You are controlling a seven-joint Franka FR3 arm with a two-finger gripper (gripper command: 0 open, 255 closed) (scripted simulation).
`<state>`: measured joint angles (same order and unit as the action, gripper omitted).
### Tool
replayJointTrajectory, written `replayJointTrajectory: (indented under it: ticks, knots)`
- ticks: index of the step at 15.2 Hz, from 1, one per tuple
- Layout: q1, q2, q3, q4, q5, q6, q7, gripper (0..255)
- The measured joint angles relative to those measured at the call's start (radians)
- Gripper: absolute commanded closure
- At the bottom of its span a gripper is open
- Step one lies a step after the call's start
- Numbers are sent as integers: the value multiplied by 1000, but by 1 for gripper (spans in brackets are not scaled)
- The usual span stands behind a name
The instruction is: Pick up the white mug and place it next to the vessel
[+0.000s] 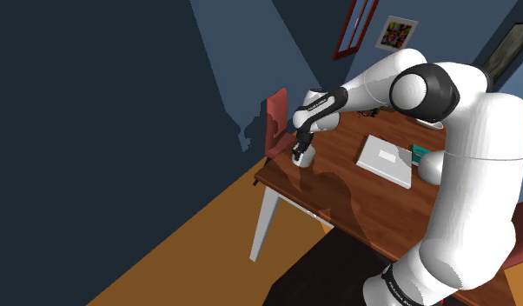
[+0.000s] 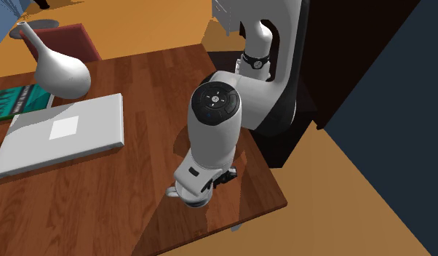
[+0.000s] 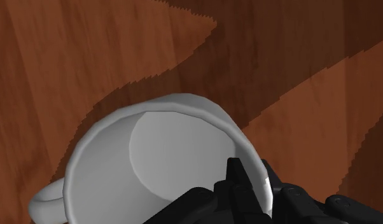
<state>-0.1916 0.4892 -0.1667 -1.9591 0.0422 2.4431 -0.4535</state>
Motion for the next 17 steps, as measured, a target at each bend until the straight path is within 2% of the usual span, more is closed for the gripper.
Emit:
replayJointTrajectory:
  ticks: [7,17]
  knots:
    - [1,-13,-2,-3,-2,-10,0,255]
    - [10,-103,-13,14,-20,-116,8,255]
